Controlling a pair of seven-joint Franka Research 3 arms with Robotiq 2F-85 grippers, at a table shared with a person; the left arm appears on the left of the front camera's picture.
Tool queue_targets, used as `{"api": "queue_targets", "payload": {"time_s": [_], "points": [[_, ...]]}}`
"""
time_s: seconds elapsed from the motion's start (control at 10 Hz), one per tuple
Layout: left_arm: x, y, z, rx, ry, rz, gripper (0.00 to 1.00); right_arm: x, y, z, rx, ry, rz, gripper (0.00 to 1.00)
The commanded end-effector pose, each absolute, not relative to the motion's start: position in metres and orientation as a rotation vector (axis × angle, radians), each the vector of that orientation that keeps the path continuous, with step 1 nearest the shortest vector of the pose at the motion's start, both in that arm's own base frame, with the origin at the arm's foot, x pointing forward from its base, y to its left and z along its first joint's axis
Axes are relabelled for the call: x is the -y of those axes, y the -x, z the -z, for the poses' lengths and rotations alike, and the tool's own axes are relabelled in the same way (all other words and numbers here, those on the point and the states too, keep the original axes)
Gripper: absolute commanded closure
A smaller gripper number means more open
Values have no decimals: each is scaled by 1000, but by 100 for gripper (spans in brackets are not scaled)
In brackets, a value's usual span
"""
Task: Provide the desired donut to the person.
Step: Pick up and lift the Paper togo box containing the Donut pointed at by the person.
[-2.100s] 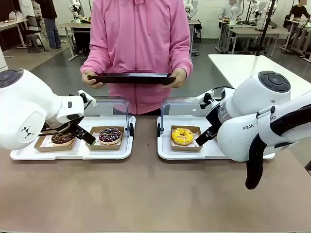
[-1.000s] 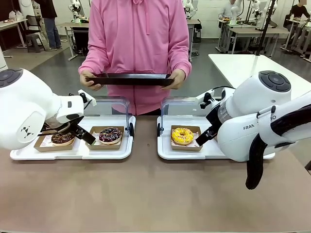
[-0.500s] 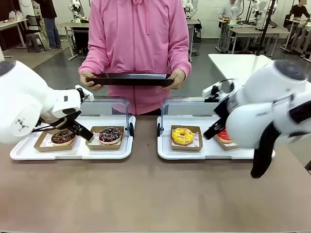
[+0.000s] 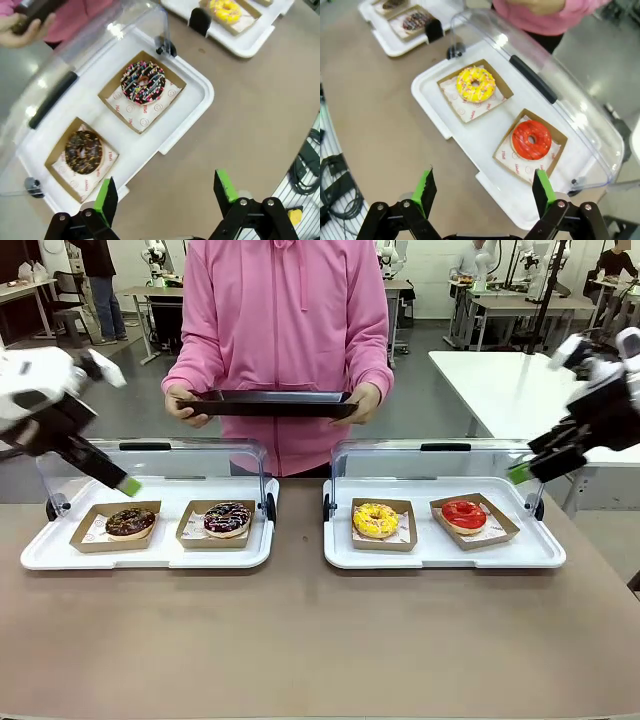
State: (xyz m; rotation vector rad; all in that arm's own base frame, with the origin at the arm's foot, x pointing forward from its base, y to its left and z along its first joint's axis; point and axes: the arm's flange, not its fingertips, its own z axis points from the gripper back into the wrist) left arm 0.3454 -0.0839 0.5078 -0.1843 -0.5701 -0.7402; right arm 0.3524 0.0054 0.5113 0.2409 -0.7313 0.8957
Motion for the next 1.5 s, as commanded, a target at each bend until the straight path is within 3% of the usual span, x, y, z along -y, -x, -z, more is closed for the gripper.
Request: {"api": "queue_targets", "payload": {"time_s": [0.0,0.6,1.4], "points": [[42,-272,-478,653,222,764,0,13,-327,-500,769,-319,-936,0],[4,-231,-487,706,281,760,0,53,-318,-504,846,-419,-935,0],[-11,-231,-481,735,297,763,0,49,-327,-501,893,-429,-978,0]]}}
